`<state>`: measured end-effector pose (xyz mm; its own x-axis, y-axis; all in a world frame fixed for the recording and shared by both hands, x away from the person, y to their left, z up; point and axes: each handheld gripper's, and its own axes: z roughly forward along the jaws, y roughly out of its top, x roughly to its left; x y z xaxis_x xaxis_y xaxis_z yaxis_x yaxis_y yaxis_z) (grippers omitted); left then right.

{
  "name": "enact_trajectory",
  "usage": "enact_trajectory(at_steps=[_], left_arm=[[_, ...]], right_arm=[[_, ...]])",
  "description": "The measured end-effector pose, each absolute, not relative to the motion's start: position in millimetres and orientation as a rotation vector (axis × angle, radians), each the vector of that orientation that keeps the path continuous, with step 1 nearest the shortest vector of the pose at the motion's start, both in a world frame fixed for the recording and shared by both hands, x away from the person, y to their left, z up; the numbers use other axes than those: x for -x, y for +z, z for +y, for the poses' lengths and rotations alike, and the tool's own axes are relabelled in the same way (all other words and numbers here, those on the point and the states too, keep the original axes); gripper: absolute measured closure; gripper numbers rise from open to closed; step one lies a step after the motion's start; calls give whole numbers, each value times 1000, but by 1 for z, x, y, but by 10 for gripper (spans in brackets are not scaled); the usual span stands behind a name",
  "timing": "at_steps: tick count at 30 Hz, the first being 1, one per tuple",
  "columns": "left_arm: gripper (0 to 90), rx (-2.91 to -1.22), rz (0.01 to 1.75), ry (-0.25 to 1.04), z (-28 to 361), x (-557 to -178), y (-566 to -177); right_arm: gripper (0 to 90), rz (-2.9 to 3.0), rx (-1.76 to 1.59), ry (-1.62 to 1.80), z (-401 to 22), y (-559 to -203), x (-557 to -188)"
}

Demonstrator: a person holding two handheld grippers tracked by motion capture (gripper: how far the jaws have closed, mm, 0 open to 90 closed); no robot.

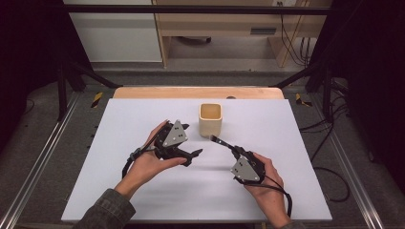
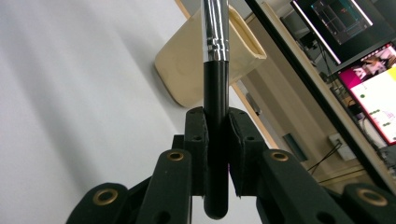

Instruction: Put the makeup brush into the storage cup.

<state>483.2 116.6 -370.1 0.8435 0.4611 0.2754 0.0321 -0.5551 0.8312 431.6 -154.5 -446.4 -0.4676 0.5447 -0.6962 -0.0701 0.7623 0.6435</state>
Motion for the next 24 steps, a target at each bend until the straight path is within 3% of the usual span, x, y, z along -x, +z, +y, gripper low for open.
enact_trajectory(at_steps=[24], left_arm=[[47, -1849, 571, 630, 202, -465, -405]], right_arm=[[792, 1925, -646, 1258, -170, -444, -446]])
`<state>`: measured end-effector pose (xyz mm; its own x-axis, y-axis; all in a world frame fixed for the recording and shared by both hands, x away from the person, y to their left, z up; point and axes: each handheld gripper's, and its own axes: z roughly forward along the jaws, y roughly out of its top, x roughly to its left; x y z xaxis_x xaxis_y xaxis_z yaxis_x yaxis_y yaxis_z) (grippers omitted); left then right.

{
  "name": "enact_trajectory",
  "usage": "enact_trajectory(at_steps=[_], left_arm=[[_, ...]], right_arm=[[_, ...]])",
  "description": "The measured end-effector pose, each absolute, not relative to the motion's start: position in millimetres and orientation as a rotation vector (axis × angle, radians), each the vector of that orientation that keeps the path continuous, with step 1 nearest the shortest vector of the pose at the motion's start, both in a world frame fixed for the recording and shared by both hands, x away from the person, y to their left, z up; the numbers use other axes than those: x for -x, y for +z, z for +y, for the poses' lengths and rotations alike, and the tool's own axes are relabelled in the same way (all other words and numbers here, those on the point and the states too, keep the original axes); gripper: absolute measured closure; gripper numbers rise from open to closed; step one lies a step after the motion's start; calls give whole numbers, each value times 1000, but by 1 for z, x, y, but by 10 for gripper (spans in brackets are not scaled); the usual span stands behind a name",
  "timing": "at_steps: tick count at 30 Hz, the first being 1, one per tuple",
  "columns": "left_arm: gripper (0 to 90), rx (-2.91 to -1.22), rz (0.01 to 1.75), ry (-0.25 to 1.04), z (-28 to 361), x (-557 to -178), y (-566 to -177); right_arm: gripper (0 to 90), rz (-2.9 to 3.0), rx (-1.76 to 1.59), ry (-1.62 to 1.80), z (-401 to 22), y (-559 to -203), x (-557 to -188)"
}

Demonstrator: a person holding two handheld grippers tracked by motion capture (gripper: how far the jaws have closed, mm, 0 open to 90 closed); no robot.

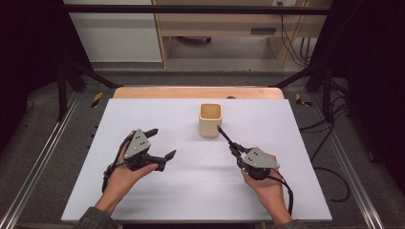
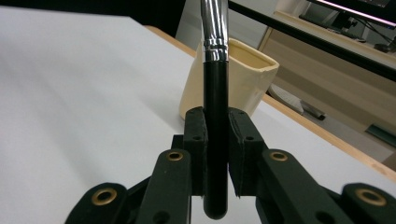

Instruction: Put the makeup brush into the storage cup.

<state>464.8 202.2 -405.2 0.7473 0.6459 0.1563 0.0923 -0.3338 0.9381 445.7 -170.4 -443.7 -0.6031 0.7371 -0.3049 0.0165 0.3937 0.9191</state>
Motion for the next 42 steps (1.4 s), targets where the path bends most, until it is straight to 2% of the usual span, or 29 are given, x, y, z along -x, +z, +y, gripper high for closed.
enact_trajectory(at_steps=[24, 42], left_arm=[[47, -1618, 698, 693, 260, -443, -425], [33, -1618, 690, 669, 272, -433, -441]], right_arm=[[792, 1851, -830, 1539, -189, -446, -460], [792, 1843, -858, 1627, -189, -450, -471]])
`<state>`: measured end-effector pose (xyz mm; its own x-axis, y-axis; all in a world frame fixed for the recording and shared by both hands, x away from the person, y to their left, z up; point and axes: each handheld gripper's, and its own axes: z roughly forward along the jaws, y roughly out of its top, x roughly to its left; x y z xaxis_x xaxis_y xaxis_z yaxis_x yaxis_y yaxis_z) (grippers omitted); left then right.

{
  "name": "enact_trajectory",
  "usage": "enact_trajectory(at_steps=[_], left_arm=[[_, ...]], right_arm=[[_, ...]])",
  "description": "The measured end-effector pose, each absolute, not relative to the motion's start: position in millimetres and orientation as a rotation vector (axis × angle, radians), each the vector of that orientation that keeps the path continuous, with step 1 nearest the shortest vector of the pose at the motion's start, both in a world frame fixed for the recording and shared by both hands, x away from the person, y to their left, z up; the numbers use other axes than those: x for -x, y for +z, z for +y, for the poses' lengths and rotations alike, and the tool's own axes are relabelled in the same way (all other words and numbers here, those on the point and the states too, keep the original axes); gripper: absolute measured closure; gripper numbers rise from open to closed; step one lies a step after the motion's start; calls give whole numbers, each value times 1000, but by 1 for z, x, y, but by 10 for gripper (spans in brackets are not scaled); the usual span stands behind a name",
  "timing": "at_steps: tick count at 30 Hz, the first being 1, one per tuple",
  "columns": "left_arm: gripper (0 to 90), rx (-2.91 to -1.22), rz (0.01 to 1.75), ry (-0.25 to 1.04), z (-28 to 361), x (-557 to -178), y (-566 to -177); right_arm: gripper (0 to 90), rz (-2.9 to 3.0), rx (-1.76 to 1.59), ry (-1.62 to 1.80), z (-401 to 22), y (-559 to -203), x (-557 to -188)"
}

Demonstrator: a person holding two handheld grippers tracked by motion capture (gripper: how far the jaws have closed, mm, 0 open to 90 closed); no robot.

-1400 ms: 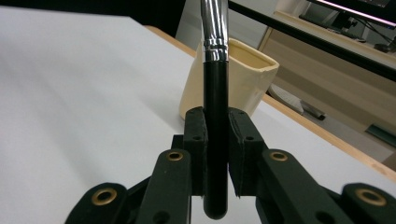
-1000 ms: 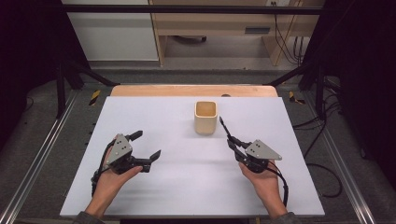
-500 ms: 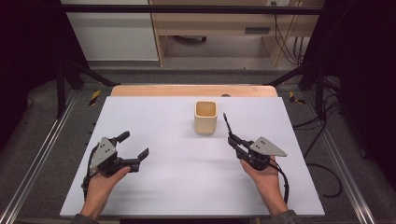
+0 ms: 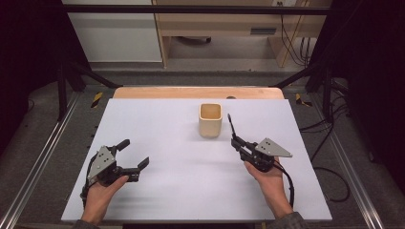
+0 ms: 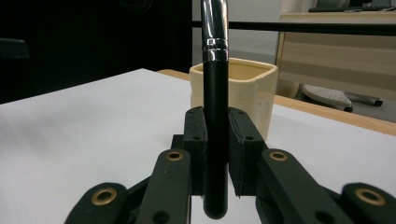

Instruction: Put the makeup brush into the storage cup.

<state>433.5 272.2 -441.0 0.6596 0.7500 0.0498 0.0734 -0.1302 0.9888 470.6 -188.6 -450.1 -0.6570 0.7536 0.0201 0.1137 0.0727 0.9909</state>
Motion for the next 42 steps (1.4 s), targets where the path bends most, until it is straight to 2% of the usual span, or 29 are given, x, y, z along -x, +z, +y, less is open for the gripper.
enact_trajectory(at_steps=[27, 42], left_arm=[[33, -1547, 663, 607, 281, -427, -439], [33, -1557, 661, 620, 284, -428, -440]], right_arm=[[792, 1786, -871, 1653, -190, -444, -467], [792, 1792, -870, 1613, -187, -420, -483]])
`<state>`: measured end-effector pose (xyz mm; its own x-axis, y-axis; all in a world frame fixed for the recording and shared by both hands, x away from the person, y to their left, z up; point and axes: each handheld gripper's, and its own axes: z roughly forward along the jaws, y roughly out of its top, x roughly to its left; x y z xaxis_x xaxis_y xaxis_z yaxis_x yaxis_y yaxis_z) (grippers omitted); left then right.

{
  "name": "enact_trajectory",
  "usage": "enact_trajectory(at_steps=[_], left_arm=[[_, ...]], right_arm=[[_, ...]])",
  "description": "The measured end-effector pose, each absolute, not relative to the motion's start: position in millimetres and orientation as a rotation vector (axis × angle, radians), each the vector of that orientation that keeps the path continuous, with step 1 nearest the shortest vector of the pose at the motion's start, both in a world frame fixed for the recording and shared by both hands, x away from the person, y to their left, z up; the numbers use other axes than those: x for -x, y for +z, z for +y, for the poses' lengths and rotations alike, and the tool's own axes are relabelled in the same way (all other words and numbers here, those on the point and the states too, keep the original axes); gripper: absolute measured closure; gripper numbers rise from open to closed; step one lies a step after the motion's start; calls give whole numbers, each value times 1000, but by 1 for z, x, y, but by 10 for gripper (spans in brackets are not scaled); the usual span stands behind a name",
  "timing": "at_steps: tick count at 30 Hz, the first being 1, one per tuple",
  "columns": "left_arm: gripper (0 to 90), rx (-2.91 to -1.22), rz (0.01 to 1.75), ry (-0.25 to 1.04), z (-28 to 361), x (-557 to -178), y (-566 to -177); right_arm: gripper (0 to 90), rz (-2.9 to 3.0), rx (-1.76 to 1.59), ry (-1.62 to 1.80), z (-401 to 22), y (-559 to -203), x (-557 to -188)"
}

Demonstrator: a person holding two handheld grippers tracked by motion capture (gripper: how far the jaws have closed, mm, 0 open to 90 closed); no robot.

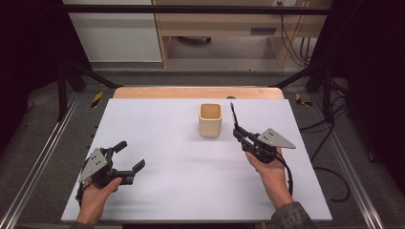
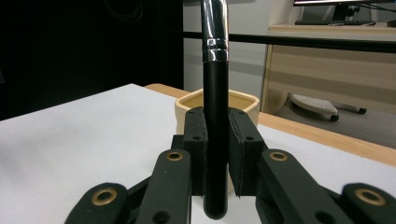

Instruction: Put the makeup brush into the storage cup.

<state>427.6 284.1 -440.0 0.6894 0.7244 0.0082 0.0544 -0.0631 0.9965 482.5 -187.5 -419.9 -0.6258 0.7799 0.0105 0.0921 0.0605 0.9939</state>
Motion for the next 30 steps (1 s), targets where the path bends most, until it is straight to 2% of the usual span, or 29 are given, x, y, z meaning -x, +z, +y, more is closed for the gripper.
enact_trajectory(at_steps=[30], left_arm=[[35, -1536, 686, 646, 292, -427, -440]], right_arm=[[792, 1790, -788, 1555, -153, -389, -531]])
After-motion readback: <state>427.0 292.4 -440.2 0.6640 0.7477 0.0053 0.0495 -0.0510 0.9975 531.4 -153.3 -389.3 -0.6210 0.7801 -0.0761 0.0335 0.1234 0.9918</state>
